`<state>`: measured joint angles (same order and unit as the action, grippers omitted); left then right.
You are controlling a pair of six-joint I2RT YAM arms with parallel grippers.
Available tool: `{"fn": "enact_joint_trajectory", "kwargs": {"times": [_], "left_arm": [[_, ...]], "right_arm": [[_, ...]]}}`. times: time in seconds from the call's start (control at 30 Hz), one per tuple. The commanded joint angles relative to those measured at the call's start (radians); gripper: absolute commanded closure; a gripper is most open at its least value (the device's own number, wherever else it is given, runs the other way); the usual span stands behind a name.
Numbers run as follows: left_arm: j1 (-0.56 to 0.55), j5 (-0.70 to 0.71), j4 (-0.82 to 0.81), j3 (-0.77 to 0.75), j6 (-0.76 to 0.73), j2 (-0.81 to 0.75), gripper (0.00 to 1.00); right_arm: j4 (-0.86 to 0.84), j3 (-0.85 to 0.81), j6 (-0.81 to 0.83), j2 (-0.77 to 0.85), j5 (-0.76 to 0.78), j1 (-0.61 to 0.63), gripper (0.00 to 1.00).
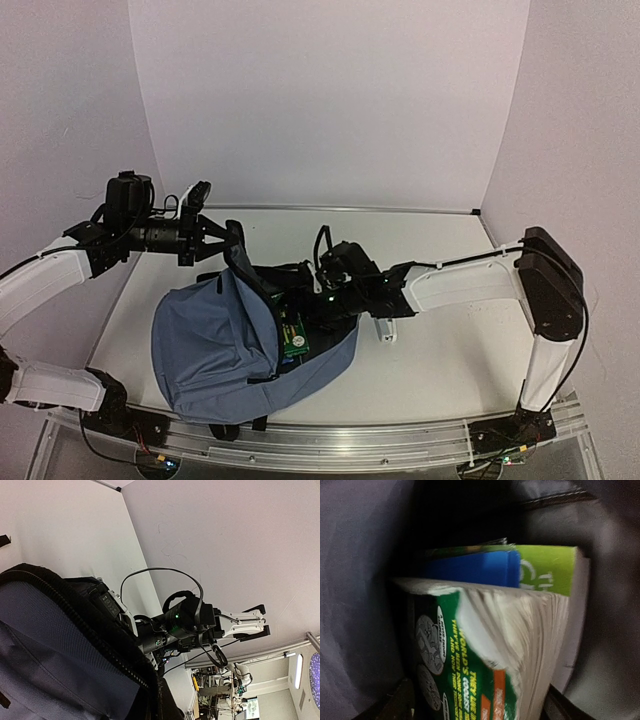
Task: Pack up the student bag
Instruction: Place the book in the student bag.
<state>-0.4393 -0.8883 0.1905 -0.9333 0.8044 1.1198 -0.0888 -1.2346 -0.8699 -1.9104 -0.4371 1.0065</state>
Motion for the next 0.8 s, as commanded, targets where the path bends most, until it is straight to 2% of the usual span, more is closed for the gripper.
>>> {"fn": "enact_joint_trajectory", "kwargs": {"times": [0.0, 0.1, 0.37, 0.47, 0.57, 0.77], "left_arm": [[0.001, -0.027, -0.054, -0.033, -0.024, 0.003, 1.00], [0.000, -0.027, -0.058, -0.033, -0.022, 0.003, 1.00], [0.000, -0.023, -0.049, -0.031, -0.024, 0.005, 1.00], [0.001, -0.022, -0.051, -0.033, -0.025, 0.009, 1.00], [0.001, -0.022, -0.049, -0.036, -0.029, 0.015, 1.00], [0.001, -0.021, -0.049, -0.030, -0.027, 0.030, 1.00]], "right_arm": [[0.037, 0.011, 0.053, 0.091, 0.119, 0.001, 0.16], [0.068, 0.024, 0.069, 0.097, 0.166, 0.001, 0.15], [0.077, -0.004, 0.101, 0.069, 0.107, 0.001, 0.45], [0.073, -0.024, 0.109, 0.045, 0.060, 0.003, 0.52], [0.051, -0.050, 0.116, 0.026, 0.012, 0.012, 0.55], [-0.054, -0.064, 0.074, 0.007, -0.071, 0.026, 0.51]]}}
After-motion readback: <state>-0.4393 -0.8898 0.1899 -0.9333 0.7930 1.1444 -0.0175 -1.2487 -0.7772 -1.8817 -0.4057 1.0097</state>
